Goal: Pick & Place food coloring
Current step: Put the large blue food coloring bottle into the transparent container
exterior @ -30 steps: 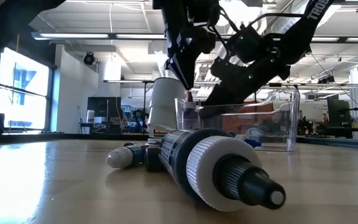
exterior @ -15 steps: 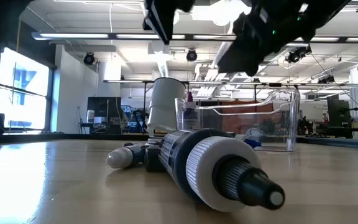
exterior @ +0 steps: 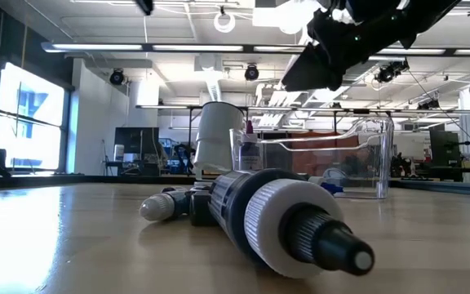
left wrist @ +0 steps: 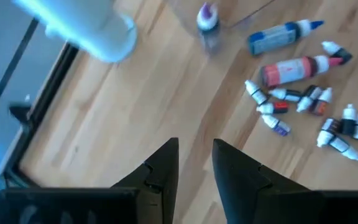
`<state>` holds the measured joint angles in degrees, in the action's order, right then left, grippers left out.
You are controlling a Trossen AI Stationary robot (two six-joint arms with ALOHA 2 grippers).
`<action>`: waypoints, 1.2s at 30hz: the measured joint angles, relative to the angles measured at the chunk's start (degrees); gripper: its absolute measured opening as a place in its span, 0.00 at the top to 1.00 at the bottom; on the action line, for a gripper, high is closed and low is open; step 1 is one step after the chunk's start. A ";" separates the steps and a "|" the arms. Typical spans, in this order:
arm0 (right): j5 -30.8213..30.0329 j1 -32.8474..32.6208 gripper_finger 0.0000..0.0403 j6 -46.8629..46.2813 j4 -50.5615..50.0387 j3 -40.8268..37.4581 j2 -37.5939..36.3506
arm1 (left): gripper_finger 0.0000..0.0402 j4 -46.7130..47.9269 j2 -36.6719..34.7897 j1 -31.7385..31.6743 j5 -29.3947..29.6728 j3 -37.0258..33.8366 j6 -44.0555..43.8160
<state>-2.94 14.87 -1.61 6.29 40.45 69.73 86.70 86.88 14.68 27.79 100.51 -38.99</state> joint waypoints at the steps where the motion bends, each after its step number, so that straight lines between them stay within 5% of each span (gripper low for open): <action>1: -0.42 0.00 0.61 1.48 0.70 0.00 0.18 | 0.76 -1.60 -1.57 1.36 0.14 -3.13 -2.64; 9: 3.53 -0.36 0.61 -0.02 10.38 0.00 1.75 | 0.76 -14.14 -9.58 10.68 7.67 -22.85 -16.86; 16: 4.59 -3.30 0.61 -6.39 10.73 1.21 -0.94 | 0.76 -21.39 -9.98 12.79 9.04 -28.11 -18.71; 20: -2.81 -11.55 0.61 -6.00 2.72 7.51 -2.13 | 0.76 -24.87 -10.00 12.72 10.84 -28.11 -18.10; 25: -20.35 -26.16 0.61 -7.18 -13.58 15.35 1.21 | 0.76 -25.05 -10.00 12.72 14.02 -28.09 -15.15; 36: -34.71 -46.15 0.61 -38.52 -20.95 14.84 16.89 | 0.76 -25.23 -10.02 12.72 13.91 -28.09 -12.25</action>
<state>-37.64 -31.27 -40.13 -14.66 55.29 86.62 61.47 76.86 27.40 41.70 72.42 -51.24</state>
